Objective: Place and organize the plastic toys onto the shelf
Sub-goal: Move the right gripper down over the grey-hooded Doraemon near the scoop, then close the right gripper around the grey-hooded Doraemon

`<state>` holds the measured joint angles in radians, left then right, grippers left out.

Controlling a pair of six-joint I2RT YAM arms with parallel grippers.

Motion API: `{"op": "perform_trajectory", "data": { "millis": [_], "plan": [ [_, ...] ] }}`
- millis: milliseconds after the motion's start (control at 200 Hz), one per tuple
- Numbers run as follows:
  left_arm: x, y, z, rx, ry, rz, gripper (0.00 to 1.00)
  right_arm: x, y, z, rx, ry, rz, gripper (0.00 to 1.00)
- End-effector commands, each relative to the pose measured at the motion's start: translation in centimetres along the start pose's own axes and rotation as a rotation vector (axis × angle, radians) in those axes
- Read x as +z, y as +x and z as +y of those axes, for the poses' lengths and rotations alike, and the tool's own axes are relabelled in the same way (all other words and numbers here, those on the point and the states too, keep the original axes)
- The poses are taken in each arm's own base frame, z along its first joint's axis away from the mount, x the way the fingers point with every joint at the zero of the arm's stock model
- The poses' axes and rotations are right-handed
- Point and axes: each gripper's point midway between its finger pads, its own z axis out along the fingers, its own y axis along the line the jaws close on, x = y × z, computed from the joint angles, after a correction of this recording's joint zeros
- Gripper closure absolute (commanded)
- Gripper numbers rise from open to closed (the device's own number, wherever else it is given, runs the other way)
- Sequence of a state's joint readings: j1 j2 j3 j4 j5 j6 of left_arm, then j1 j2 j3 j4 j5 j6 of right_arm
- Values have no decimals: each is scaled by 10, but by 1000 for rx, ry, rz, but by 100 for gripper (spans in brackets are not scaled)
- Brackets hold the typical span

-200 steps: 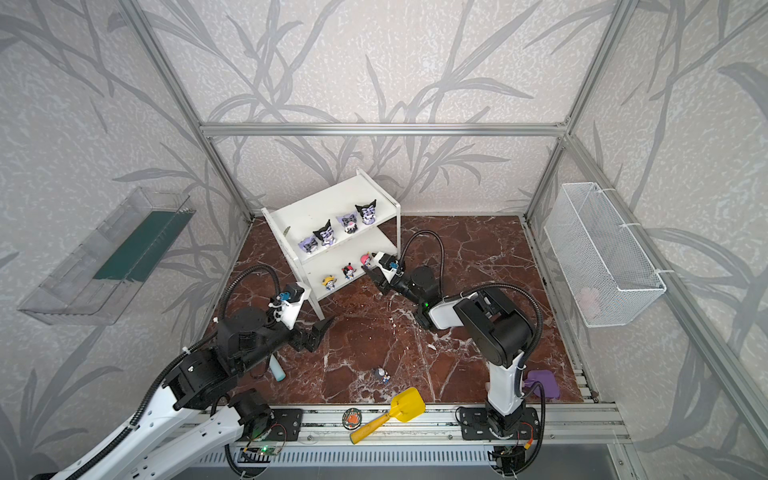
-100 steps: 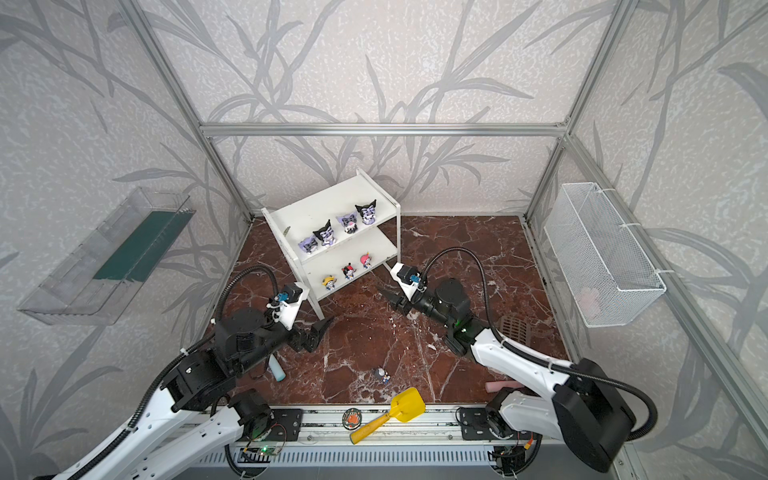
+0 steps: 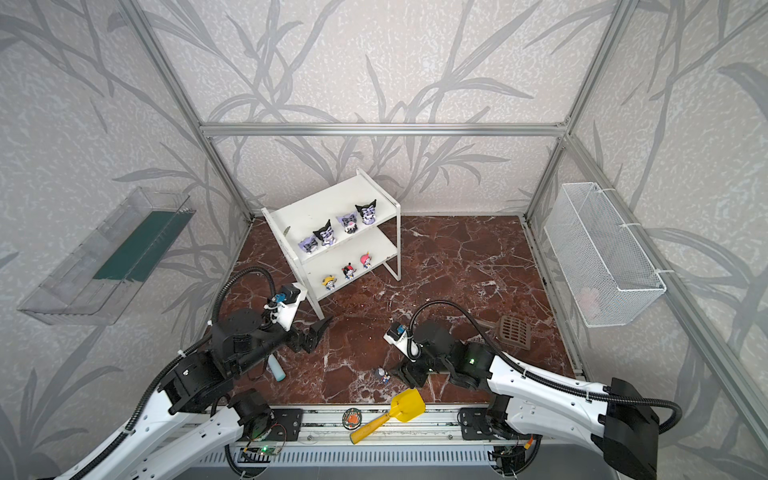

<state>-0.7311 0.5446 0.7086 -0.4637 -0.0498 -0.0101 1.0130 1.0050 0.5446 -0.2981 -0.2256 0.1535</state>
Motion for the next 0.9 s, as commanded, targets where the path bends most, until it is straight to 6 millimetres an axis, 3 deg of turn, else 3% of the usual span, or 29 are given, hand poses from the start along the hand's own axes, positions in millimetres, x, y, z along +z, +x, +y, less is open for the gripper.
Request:
{"op": "perform_trajectory", "data": {
  "millis": [0, 245, 370, 585, 895],
  "plan": [
    [-1, 6, -1, 1, 7, 18, 1, 2, 19, 7, 76, -29, 150, 38],
    [0, 14, -6, 2, 39, 45, 1, 35, 12, 11, 62, -75, 263, 45],
    [2, 28, -46, 23, 266, 145, 1, 51, 9, 10, 60, -88, 296, 46],
    [13, 54, -72, 17, 396, 325, 1, 66, 5, 13, 66, -126, 310, 46],
    [14, 61, -80, 32, 429, 341, 1, 80, 4, 1, 93, -126, 322, 46]
  ]
}}
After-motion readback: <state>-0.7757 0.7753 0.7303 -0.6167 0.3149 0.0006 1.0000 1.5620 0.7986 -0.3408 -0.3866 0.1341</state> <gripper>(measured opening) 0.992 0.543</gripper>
